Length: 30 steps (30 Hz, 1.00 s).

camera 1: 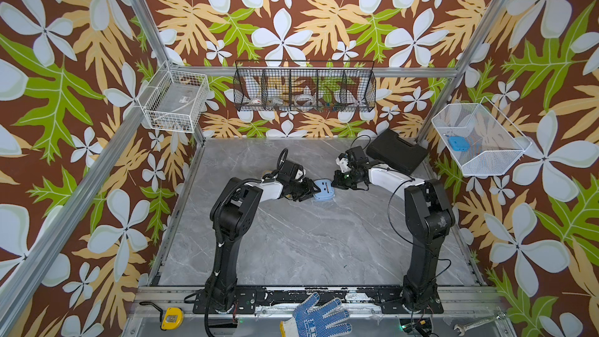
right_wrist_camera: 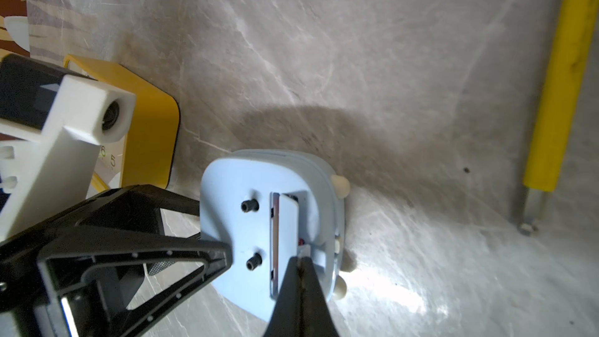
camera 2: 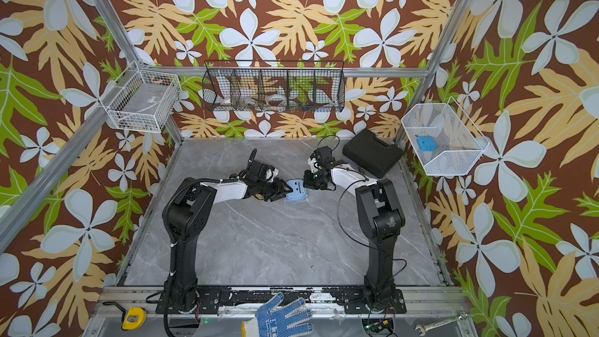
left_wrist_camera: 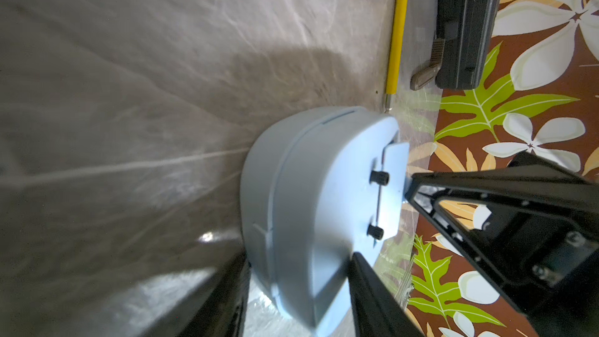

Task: Insert the battery into the alarm
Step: Install the battery in the alarm.

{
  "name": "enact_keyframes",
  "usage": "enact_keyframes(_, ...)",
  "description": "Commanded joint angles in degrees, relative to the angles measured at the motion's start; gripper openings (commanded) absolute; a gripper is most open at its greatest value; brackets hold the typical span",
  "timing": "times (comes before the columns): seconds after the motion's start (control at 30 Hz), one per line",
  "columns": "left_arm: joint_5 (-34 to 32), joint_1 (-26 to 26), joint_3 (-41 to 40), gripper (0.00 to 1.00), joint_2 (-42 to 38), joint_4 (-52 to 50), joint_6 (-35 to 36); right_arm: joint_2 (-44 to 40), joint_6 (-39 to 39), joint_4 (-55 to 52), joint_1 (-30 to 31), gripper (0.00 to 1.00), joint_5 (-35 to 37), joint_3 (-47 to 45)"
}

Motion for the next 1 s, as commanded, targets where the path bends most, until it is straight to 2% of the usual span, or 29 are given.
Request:
enact_keyframes(0.0, 0.41, 0.04, -0.07, 0.5, 0.38, 0.64, -0.38, -0.48, 0.18, -1.02, 0.09, 0.0, 0.28, 0.46)
enact_keyframes(0.97, 0.36, 0.02, -0.26, 0.5, 0.28, 0.78, -0.37, 1.14, 1.73, 0.92, 0.05, 0.0, -0.95, 0.21)
